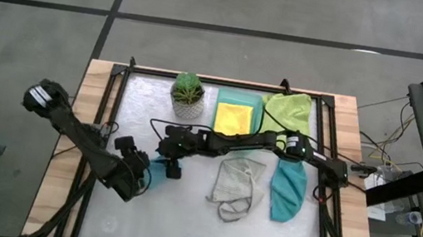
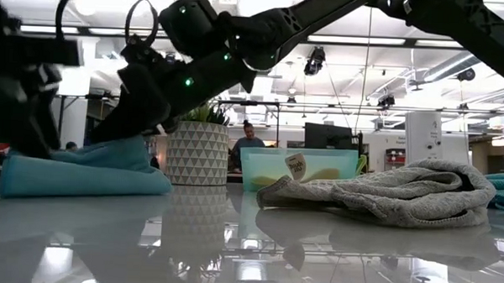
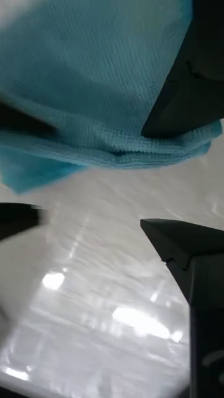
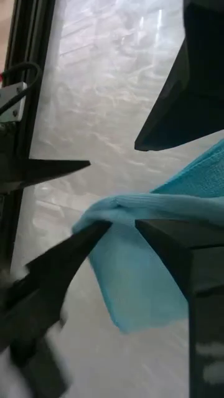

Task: Fold microfiber towels
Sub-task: Fold the left blue microfiber cloth

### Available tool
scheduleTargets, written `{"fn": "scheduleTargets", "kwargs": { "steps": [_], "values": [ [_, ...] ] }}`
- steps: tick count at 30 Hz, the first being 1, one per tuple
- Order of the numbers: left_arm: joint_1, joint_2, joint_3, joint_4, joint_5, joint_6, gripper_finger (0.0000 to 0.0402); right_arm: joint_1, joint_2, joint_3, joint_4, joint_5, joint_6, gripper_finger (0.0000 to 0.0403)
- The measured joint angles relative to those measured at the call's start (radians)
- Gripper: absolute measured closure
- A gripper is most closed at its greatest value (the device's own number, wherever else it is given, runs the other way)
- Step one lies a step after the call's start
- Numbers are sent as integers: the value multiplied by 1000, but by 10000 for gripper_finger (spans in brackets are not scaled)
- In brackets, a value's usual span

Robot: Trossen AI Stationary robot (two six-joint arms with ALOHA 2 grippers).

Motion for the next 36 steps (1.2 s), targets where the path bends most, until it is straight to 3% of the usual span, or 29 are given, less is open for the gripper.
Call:
{"fn": "scheduleTargets", "kwargs": {
  "steps": [14,26,33,36],
  "values": [
    [0,53,-29,3,0,-22,197,0,-114,0,-246,0,-153,251],
    [0,53,-39,10,1,-23,197,-34,-19,-2,-108,10,-124,303],
    [0,53,-39,14,1,-24,197,-68,26,-3,-126,52,-96,378],
    [0,53,-39,18,1,-24,197,-72,28,-2,-130,53,-98,391]
  ]
}}
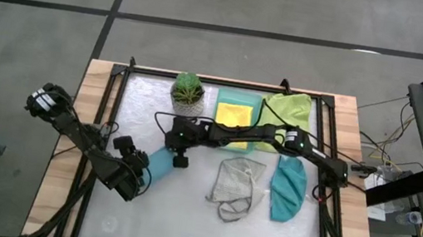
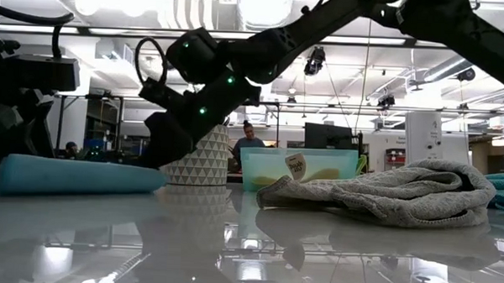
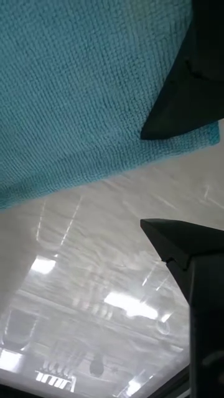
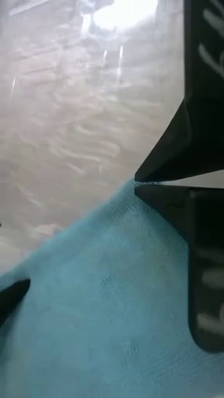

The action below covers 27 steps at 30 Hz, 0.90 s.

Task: Fold microfiber towels
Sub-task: Fold the left blue microfiber cloth

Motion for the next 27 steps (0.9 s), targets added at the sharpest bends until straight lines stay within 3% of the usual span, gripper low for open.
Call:
{"fn": "scheduleTargets", "kwargs": {
  "steps": [9,27],
  "values": [
    [0,-15,17,-66,8,2,197,2,-9,2,-35,-1,1,394],
    [-1,-191,73,-160,28,11,197,7,-87,4,-69,0,44,394]
  ]
}}
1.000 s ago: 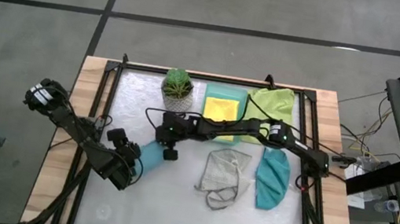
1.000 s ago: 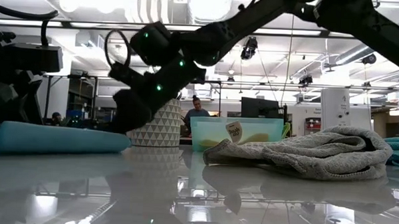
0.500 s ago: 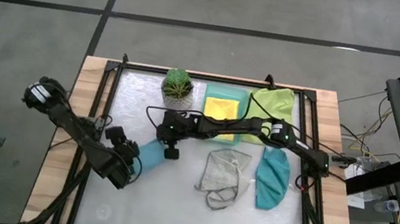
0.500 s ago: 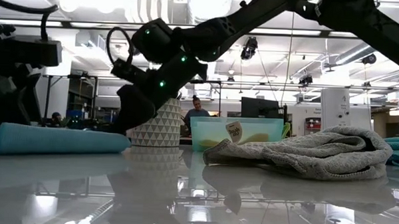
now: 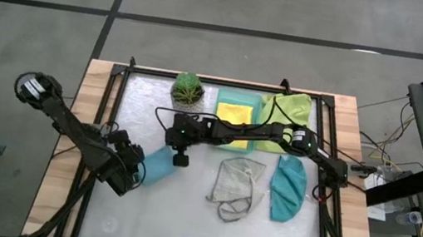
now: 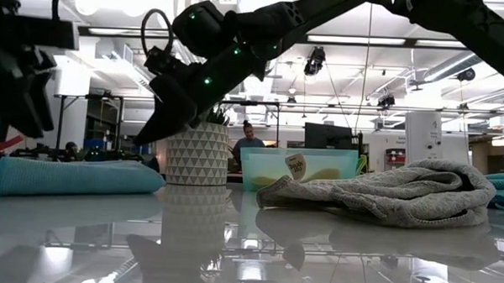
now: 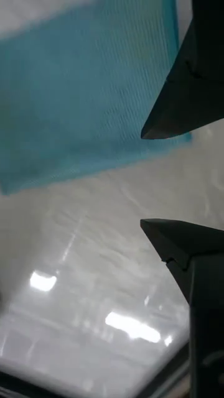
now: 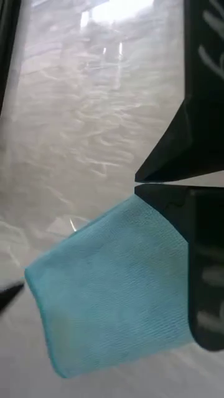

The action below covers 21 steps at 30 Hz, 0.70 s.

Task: Fold microfiber towels
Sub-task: Fold the left blue microfiber cloth

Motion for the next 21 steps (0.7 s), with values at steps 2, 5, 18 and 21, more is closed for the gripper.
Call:
{"fn": "scheduleTargets", "kwargs": {
  "steps": [2,5,18,21],
  "values": [
    [-3,-3,3,61,-2,10,197,5,0,-3,9,0,19,394],
    [-8,6,-14,216,-5,77,208,25,0,-28,72,-1,50,394],
    [-8,133,-106,423,60,123,305,50,123,-134,434,20,200,394],
    [-8,149,-109,434,84,123,318,45,127,-135,425,22,204,394]
  ]
}}
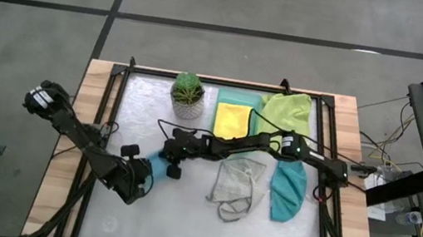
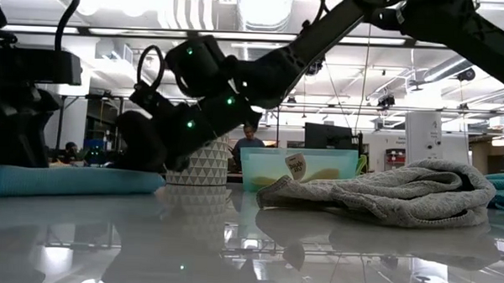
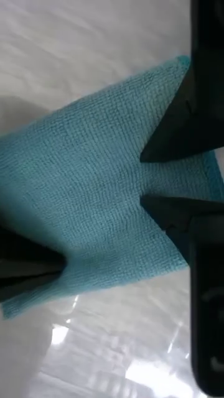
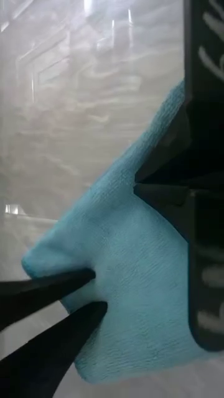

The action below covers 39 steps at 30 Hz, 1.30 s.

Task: Fold microfiber towels
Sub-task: Fold the left blue microfiber cloth

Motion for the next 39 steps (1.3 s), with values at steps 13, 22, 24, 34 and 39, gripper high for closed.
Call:
{"fn": "scheduleTargets", "kwargs": {
  "steps": [13,22,24,34,39],
  "values": [
    [0,-90,36,-150,32,8,327,-4,-103,4,-164,11,-36,394],
    [0,-100,-53,-118,-42,-53,327,7,-150,4,-253,5,-39,394],
    [0,-97,-74,-88,-44,-58,327,7,-146,4,-241,5,-16,394],
    [0,-150,-26,-132,-20,-49,327,-12,-202,52,-419,-3,67,350],
    [-2,-183,-14,-82,-7,-52,327,-27,-205,119,-611,-48,163,287]
  ]
}}
